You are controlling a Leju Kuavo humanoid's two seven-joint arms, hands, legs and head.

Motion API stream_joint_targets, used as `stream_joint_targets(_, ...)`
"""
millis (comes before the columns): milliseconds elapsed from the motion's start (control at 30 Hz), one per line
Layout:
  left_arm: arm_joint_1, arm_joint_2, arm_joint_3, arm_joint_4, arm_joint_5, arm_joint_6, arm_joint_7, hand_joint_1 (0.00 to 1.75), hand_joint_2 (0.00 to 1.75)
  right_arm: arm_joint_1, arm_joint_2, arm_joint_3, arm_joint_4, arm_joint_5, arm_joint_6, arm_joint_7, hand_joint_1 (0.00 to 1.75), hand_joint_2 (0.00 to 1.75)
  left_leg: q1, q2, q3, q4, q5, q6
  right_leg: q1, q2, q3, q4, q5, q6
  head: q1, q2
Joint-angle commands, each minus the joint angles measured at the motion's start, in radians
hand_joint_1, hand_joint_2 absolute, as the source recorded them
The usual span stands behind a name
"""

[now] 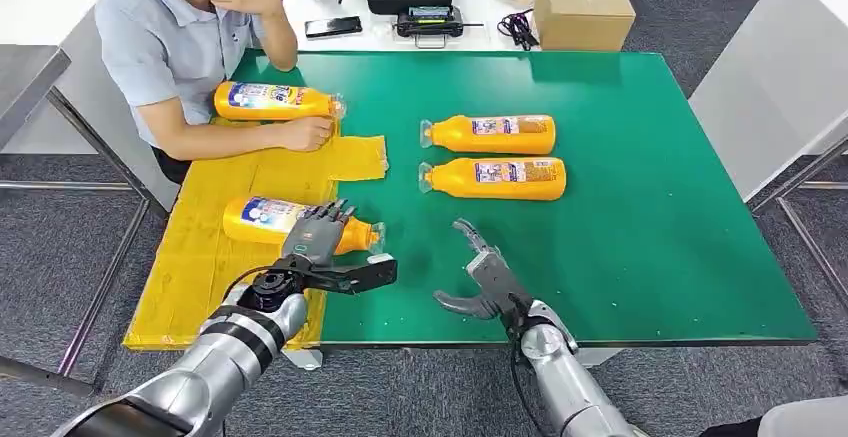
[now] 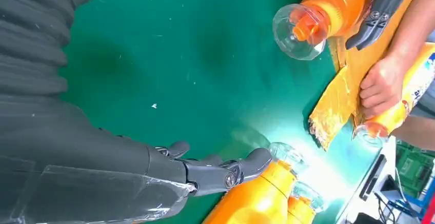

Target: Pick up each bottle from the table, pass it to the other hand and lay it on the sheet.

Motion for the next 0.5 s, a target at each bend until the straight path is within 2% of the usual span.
stream_joint_targets(33, -0.001, -0.008, -0.018, 0.024, -0.014, 0.104, -0.048, 0.0, 1.75, -0.032, 0.006, -0.027, 0.056, 0.012, -0.005, -0.01, 0.0, 1.75, 0.001, 0.002, 0.004, 0.0, -0.002, -0.002, 0.001, 0.002, 0.004, -0.001, -0.001, -0.003, 0.0, 0.0)
stream_joint_targets(333, 0.102, 0.016, -0.167, -0.335, -0.042, 0.17, -0.082, 0.0, 1.75, 0.005, -0.003, -0.033, 0.029, 0.015, -0.025, -0.024, 0.0, 1.75, 0.001, 0.0, 0.002, 0.001, -0.002, -0.002, 0.001, 0.0, 0.003, 0.0, -0.002, -0.002, 0.0, 0.0)
stream_joint_targets(500, 0.137, 0.033, -0.164, -0.415, -0.011, 0.253, -0.108, 0.0, 1.75, 0.004, -0.005, -0.039, 0.025, 0.008, -0.02, -0.031, 0.0, 1.75, 0.001, 0.002, 0.003, 0.0, -0.002, -0.002, 0.001, 0.001, 0.003, 0.0, -0.002, -0.003, 0.0, 0.0)
